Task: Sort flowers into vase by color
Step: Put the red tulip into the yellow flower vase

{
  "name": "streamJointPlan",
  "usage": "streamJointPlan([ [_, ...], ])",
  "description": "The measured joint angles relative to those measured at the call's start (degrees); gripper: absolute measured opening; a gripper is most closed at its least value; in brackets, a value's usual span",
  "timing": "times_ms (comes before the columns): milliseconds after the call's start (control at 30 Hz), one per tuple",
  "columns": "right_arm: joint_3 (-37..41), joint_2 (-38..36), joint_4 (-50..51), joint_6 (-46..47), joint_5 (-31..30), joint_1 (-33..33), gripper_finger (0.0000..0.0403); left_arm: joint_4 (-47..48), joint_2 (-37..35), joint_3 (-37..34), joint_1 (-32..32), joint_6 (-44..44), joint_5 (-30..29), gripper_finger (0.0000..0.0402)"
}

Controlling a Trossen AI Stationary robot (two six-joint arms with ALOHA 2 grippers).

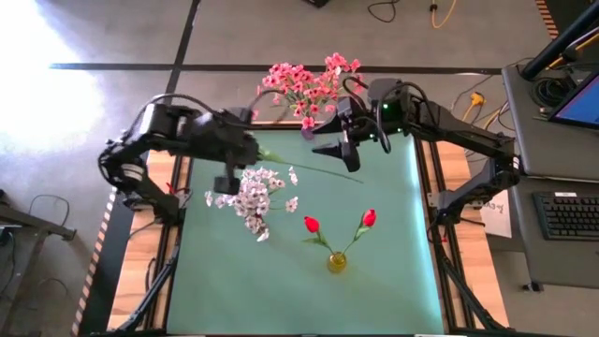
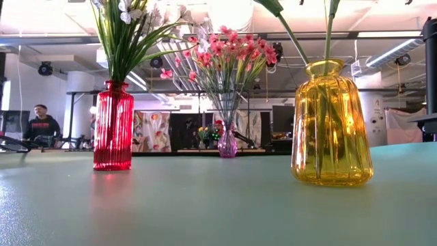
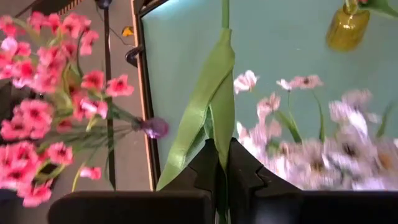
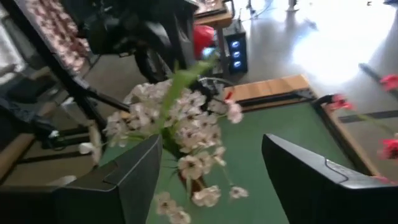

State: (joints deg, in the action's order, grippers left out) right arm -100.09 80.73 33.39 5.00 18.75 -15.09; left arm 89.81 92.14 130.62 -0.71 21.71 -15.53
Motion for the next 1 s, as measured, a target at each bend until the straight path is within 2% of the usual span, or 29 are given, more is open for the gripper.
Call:
streamJointPlan([
  [167, -0.43, 0.28, 0.88, 2.15, 3.17, 0.25, 0.0276, -0.61, 7.03, 4.38, -0.26, 2.53, -1.75, 0.0],
  [300, -0.52, 0.97, 1.2, 4.67, 5.31, 0.65, 0.027, -1.81, 9.65, 3.61, -0.24, 6.4, -5.63, 0.0],
  [733, -0.52, 7.87, 3.31, 3.0, 5.31, 1.2, 0.024, -4.8, 11.02, 3.61, -0.22, 6.95, -6.45, 0.0],
  [867, -0.52, 8.33, 4.38, 2.41, 5.26, 1.2, 0.0194, -4.85, 10.97, 3.62, -0.22, 6.9, -6.45, 0.0],
  [1000, -0.52, 8.18, 4.61, 0.95, 5.27, 1.2, 0.0081, -4.71, 10.97, 3.63, -0.19, 8.64, -6.47, 0.0005],
])
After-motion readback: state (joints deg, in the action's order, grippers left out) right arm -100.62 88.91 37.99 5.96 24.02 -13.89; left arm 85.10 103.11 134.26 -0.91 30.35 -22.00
